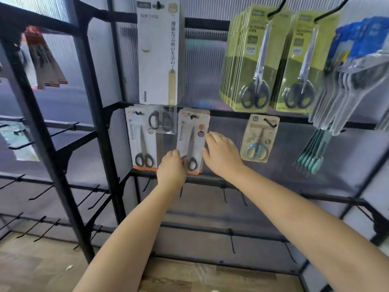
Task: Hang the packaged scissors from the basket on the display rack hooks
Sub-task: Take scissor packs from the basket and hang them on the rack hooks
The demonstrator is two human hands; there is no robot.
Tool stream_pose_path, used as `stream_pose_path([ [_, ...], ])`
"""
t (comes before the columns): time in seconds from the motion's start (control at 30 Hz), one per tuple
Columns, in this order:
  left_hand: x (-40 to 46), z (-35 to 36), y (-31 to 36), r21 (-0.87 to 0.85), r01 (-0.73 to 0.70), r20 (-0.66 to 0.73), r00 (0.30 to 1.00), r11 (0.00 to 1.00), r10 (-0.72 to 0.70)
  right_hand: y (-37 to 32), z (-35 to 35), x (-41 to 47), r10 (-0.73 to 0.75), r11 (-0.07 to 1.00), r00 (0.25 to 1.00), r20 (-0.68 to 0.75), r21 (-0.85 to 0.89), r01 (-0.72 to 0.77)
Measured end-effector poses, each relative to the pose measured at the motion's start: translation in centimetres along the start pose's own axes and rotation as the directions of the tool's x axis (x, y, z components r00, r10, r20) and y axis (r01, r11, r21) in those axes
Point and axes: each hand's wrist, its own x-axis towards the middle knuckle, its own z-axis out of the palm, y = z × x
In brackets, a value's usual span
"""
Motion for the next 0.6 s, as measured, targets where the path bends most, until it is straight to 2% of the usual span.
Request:
stream_pose_path([
  [0.23,-0.6,-0.9,4.4,0.096,-0.212,0.025,0.977,0.973,0.211,1.0,-1.0,-2.3,0.043,0.997,0.995,0.087,-0.061,-0.038],
  [0.43,-4.3,0.3,8.0,0.067,-0.345,0.149,0.931,0.936,0.332,4.2,-3.6,-8.1,0.224,0.973,0.971,0.084,-0.068,-0.219],
  [0.6,-11.0,0.6,10.4,0.013,-0.407,0.307,0.871,0.913,0.384,5.8,-5.8,-16.3,0.421,0.907,0.893,0.156,-0.095,-0.411],
])
